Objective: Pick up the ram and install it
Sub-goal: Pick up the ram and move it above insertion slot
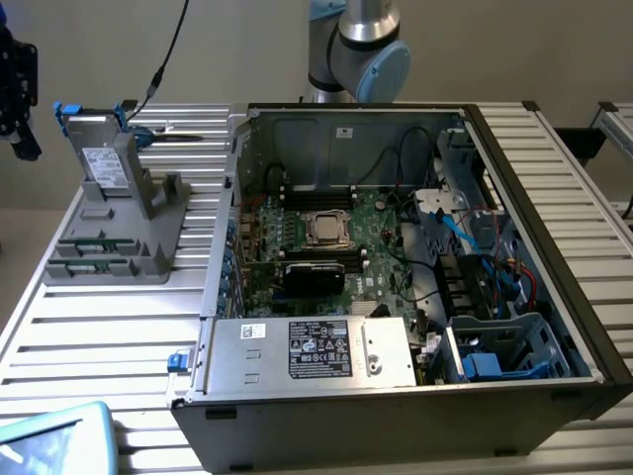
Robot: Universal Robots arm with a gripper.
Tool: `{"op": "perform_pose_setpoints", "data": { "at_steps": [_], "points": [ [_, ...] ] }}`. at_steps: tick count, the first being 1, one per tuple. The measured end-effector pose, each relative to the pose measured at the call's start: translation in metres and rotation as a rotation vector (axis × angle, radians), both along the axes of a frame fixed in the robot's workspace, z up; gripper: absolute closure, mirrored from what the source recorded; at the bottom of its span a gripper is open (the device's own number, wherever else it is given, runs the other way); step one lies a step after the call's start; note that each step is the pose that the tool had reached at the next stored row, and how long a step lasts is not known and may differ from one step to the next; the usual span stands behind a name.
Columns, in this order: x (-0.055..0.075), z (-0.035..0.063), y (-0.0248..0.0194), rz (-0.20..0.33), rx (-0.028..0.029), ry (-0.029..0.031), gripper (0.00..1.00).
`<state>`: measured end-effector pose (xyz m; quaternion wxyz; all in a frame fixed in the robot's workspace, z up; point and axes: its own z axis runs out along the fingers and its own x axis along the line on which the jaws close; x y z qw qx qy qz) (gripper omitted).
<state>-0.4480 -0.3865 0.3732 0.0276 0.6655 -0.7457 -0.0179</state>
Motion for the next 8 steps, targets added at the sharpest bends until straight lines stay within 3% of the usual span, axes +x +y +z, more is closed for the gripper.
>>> {"op": "perform_pose_setpoints", "data": {
  "at_steps": [4, 8],
  "points": [
    [0.0, 0.0, 0.0, 0.057, 0.0, 0.0, 0.89],
    [0.0, 0.0, 0.0, 0.068, 0.0, 0.0001, 0.89]
  ]
}}
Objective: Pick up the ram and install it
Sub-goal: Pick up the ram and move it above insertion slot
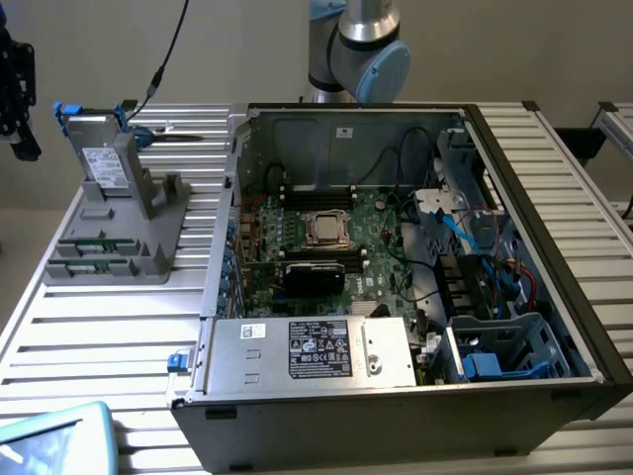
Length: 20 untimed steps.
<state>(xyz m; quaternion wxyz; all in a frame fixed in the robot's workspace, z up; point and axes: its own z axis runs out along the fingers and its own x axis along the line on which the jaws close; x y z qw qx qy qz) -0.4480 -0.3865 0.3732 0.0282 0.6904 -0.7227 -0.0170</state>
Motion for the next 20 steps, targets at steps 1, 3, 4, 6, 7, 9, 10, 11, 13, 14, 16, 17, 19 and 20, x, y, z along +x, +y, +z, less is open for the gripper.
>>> {"op": "perform_pose_setpoints", "data": {
  "at_steps": [1, 3, 4, 6, 7, 9, 10, 11, 13, 14, 16, 17, 19, 20],
  "points": [
    [0.0, 0.0, 0.0, 0.0, 0.0, 0.0, 0.89],
    [0.0, 0.0, 0.0, 0.001, 0.0, 0.0, 0.89],
    [0.0, 0.0, 0.0, 0.003, 0.0, 0.0, 0.89],
    [0.0, 0.0, 0.0, 0.013, 0.0, -0.0001, 0.89],
    [0.0, 0.0, 0.0, 0.022, 0.0, 0.0, 0.89],
    [0.0, 0.0, 0.0, 0.041, 0.0, 0.0, 0.89],
    [0.0, 0.0, 0.0, 0.046, 0.0001, 0.0001, 0.89],
    [0.0, 0.0, 0.0, 0.048, 0.0, 0.0, 0.89],
    [0.0, 0.0, 0.0, 0.048, 0.0, 0.0, 0.89],
    [0.0, 0.0, 0.0, 0.048, 0.0, 0.0, 0.89],
    [0.0, 0.0, 0.0, 0.048, 0.0, 0.0, 0.89],
    [0.0, 0.0, 0.0, 0.048, 0.0, 0.0, 0.89],
    [0.0, 0.0, 0.0, 0.048, 0.0, 0.0, 0.89],
    [0.0, 0.0, 0.0, 0.048, 0.0, 0.0, 0.89]
  ]
}}
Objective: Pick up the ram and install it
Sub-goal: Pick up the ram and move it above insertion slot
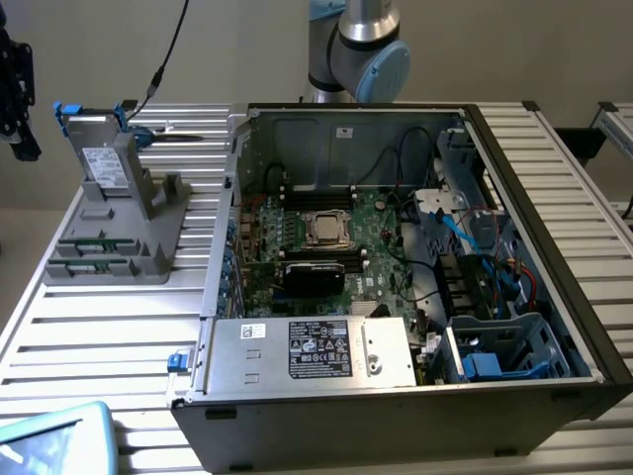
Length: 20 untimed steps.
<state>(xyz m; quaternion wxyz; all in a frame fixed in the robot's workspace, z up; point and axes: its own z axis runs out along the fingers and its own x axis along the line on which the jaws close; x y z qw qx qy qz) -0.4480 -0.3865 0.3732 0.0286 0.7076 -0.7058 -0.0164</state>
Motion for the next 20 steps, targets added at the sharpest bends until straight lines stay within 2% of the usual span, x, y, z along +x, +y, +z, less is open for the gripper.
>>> {"op": "perform_pose_setpoints", "data": {
  "at_steps": [5, 6, 7, 10, 11, 14, 15, 16, 18, 19, 20],
  "points": [
    [0.0, 0.0, 0.0, 0.0, 0.0, 0.0, 0.87],
    [0.0, 0.0, 0.0, 0.0, 0.0, -0.0001, 0.82],
    [0.0, 0.0, 0.0, 0.0, 0.0, 0.0, 0.82],
    [0.0, 0.0, 0.0, 0.0, 0.0, 0.0, 0.63],
    [0.0, 0.0, 0.0, 0.0, 0.0, 0.0, 0.63],
    [0.0, 0.0, 0.0, 0.0, 0.0, -0.0001, 0.45],
    [0.0, 0.0, 0.0, 0.0, 0.0, 0.0, 0.45],
    [0.0, 0.0, 0.0, 0.0, 0.0, -0.0001, 0.4],
    [0.0, 0.0, 0.0, 0.0, 0.0, 0.0, 0.4],
    [0.0, 0.0, 0.0, 0.0, 0.0, 0.0, 0.33],
    [0.0, 0.0, 0.0, 0.0, -0.0001, 0.0, 0.33]
  ]
}}
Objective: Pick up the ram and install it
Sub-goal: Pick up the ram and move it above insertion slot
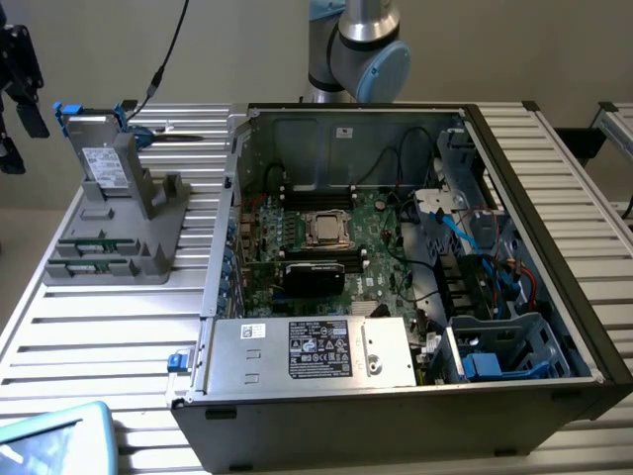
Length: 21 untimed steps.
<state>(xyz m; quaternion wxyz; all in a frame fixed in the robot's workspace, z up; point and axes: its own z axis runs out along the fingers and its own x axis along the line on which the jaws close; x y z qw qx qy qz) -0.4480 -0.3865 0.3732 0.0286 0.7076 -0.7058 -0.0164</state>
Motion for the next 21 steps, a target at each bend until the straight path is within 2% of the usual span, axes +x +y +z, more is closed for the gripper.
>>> {"op": "perform_pose_setpoints", "data": {
  "at_steps": [21],
  "points": [
    [0.0, -0.0012, 0.0, 0.0, 0.0, -0.0003, 0.33]
  ]
}}
